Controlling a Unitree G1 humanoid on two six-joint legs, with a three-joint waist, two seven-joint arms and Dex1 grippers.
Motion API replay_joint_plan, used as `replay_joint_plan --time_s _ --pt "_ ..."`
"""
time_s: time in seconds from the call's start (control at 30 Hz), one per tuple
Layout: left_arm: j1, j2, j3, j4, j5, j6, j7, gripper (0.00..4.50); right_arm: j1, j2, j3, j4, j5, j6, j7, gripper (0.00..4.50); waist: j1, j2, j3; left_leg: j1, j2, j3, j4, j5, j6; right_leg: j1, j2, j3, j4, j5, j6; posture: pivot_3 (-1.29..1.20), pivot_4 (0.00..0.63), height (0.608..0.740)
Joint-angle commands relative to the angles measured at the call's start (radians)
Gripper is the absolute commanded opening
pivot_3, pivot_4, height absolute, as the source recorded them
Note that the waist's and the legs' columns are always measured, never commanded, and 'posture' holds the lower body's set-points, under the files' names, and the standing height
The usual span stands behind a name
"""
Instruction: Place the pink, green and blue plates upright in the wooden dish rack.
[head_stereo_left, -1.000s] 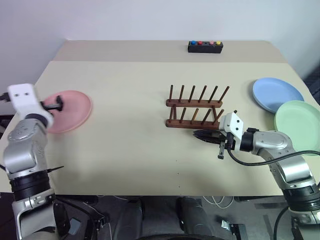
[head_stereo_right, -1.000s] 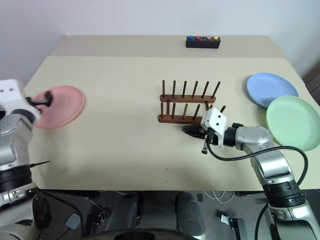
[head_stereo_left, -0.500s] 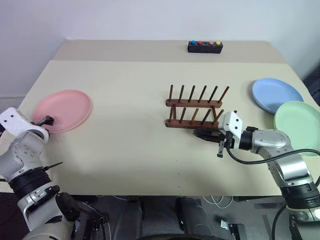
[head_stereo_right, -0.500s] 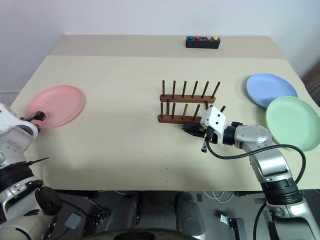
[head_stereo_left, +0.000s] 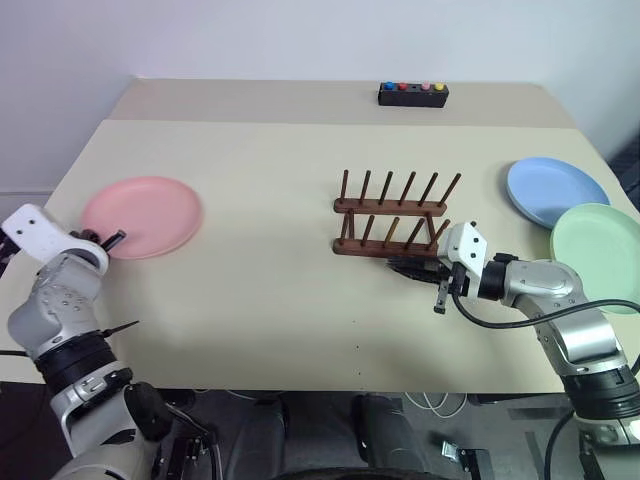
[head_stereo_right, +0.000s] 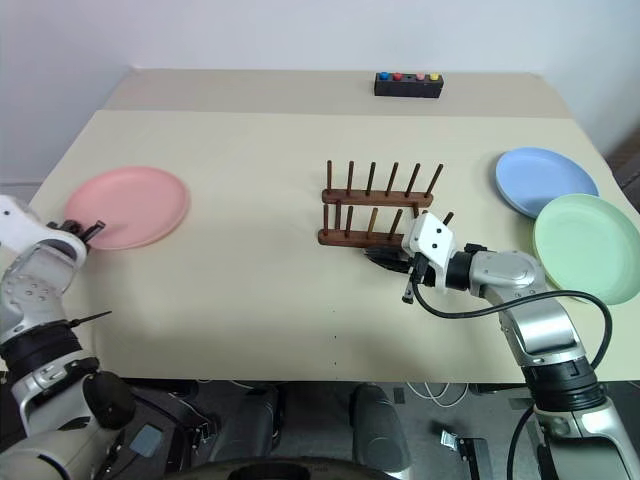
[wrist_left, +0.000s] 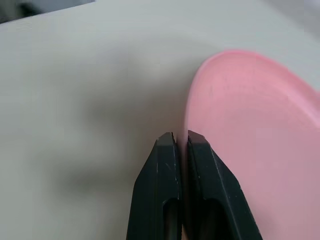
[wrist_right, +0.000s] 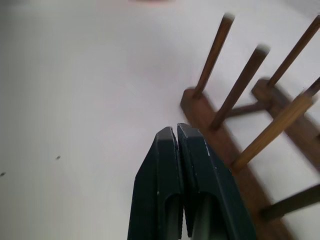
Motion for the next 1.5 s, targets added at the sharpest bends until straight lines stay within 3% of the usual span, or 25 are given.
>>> replay_joint_plan --time_s 0.03,0.2,0.33,0.43,0.63,1.1,1.2,1.4,1.5 --pt "-0.048 -0.001 -0.154 -0.175 0.023 -0.132 -0.077 0.02 -0.081 0.019 -0.001 -0.033 -0.048 -0.051 -0.047 0.06 0.0 0.0 0.0 0.0 0.0 0.0 0.0 0.0 0.0 0.0 0.0 0.0 0.0 0.0 0.0 0.0 0.15 0.73" --pt "-0.149 -0.034 -0.384 -0.27 0.107 -0.251 -0.12 0.02 -0.221 0.079 0.062 -0.057 -0.124 -0.102 -0.094 0.06 -0.003 0.0 0.0 0.0 0.0 0.0 -0.001 0.0 0.0 -0.001 0.0 0.0 0.0 0.0 0.0 0.0 0.15 0.73" --pt "-0.191 -0.06 -0.467 -0.288 0.126 -0.254 -0.128 0.02 -0.285 0.108 0.1 -0.056 -0.148 -0.101 -0.094 0.06 -0.009 0.0 0.0 0.0 0.0 0.0 -0.002 0.0 0.0 -0.001 0.0 0.0 0.0 0.0 0.001 0.0 0.15 0.73" --pt "-0.218 -0.075 -0.546 -0.31 0.153 -0.239 -0.145 0.0 -0.36 0.13 0.133 0.006 -0.254 -0.177 -0.154 0.93 -0.01 0.0 0.001 0.0 0.0 0.0 -0.002 0.0 0.0 -0.002 0.0 0.0 0.0 0.0 0.0 0.0 0.15 0.73" --pt "-0.233 -0.124 -0.608 -0.332 0.187 -0.211 -0.125 0.0 -0.409 0.151 0.171 0.046 -0.366 -0.314 -0.208 3.95 -0.004 0.0 0.001 -0.002 0.0 0.0 -0.002 0.0 0.0 -0.002 0.0 0.0 -0.001 0.0 0.001 0.0 0.15 0.73" --pt "-0.289 -0.226 -0.628 -0.392 0.182 -0.121 -0.109 0.0 -0.419 0.161 0.231 0.169 -0.537 -0.46 -0.263 3.95 -0.006 0.0 0.001 -0.002 0.0 0.0 -0.002 0.0 0.0 -0.003 0.0 0.0 0.0 0.0 0.001 0.0 0.15 0.73" --pt "-0.29 -0.231 -0.629 -0.398 0.18 -0.114 -0.112 0.0 -0.427 0.152 0.225 0.201 -0.583 -0.483 -0.293 3.1 -0.006 0.0 0.001 -0.002 0.0 0.0 -0.002 0.0 0.0 -0.003 0.0 0.0 0.0 0.0 0.001 0.0 0.15 0.73" --pt "-0.287 -0.238 -0.616 -0.393 0.174 -0.107 -0.106 0.0 -0.424 0.141 0.223 0.218 -0.636 -0.54 -0.332 0.06 -0.007 0.0 0.001 -0.002 0.0 0.0 -0.002 0.0 0.0 -0.003 0.0 0.0 0.0 0.0 0.001 0.0 0.15 0.73" --pt "-0.285 -0.25 -0.603 -0.388 0.168 -0.102 -0.101 0.0 -0.419 0.128 0.223 0.224 -0.676 -0.583 -0.366 0.06 -0.005 0.0 0.001 -0.002 0.0 0.0 -0.002 0.0 0.0 -0.003 0.0 0.0 0.0 0.0 0.001 0.0 0.15 0.73"
